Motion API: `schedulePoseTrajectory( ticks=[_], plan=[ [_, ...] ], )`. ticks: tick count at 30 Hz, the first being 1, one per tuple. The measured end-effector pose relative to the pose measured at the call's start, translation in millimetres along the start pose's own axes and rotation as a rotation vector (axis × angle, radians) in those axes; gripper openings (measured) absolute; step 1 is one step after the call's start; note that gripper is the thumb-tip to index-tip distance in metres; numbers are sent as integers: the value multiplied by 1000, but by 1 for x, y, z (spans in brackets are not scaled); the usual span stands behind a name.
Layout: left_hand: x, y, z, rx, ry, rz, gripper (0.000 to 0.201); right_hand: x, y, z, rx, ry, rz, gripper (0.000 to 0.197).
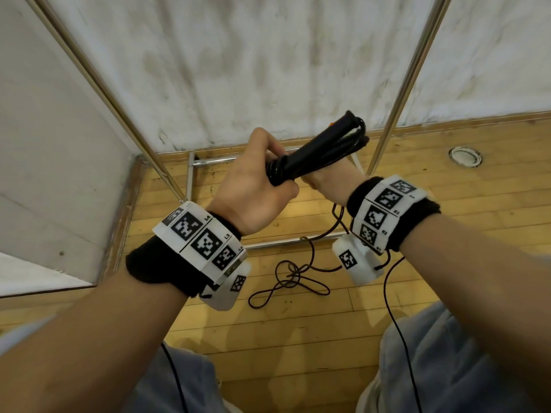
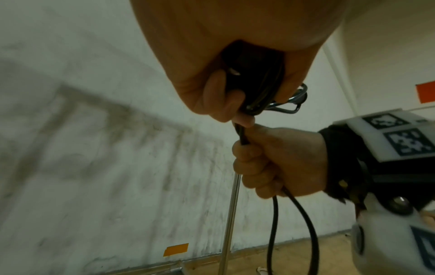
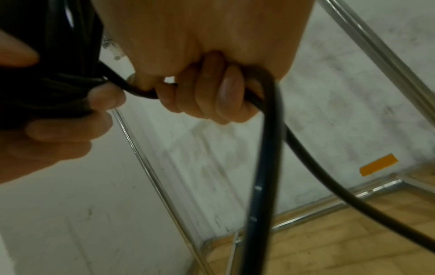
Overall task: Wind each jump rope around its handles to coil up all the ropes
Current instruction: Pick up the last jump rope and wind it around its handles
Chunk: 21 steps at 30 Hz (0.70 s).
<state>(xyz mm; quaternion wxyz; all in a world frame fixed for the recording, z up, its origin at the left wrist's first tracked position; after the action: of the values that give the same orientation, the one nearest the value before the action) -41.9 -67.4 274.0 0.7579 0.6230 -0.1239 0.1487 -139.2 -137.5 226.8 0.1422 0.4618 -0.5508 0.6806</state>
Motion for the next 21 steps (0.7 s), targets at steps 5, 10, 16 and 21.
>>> schedulePoseTrajectory(
  ticks=[5,10,16,21],
  plan=[
    [4,-6,5,109,52,-213,30,-19,5,-8,-160,-97,208,51],
    [15,-19,9,242,165,-378,17,-17,-10,-13,-35,25,129,42],
    [26,-21,15,327,215,-525,16,-1,-24,-20,124,252,-158,19],
    [6,-7,11,311,87,-562,20,-9,-14,-12,-91,46,-95,31]
  ],
)
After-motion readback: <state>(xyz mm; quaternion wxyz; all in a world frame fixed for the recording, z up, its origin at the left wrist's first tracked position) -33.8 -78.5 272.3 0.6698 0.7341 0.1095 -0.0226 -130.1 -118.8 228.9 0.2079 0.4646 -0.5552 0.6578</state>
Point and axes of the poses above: each hand's wrist, its own z-axis towards the middle knuckle, its own x-axis out of the back of the hand, y = z × x, the point moved 9 cm from there along z, towards the middle knuckle, and after that the axes turned 9 degrees about -z, right-handed, at the moved point
